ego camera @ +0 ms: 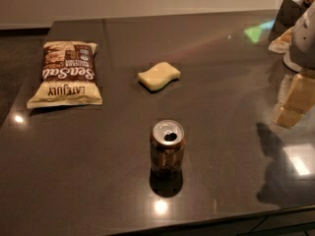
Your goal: Knock orange can over
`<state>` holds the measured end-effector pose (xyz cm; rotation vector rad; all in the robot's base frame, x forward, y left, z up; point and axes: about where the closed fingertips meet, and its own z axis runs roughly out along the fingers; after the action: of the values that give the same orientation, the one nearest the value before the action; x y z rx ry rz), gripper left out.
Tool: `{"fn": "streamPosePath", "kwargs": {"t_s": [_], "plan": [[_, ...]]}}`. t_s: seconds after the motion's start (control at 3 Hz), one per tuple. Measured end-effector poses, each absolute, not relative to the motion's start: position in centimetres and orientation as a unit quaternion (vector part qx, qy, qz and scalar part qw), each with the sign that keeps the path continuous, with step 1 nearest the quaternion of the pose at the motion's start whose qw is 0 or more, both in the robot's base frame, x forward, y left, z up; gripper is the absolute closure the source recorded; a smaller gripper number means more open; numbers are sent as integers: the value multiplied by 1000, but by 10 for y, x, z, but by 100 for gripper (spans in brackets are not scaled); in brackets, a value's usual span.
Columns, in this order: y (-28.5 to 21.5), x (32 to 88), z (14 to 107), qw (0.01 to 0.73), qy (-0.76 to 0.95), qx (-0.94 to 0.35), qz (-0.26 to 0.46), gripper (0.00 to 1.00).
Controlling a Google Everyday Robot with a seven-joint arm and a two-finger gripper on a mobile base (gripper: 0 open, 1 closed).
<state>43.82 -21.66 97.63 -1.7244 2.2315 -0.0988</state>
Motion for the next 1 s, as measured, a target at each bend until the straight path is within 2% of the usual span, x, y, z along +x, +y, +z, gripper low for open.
{"fn": "streamPosePath", "kwargs": {"t_s": [0.33, 1.0], "plan": [[-217, 438, 976, 159, 781, -603, -35, 0], [-181, 425, 968, 205, 761, -615, 28, 0]]}}
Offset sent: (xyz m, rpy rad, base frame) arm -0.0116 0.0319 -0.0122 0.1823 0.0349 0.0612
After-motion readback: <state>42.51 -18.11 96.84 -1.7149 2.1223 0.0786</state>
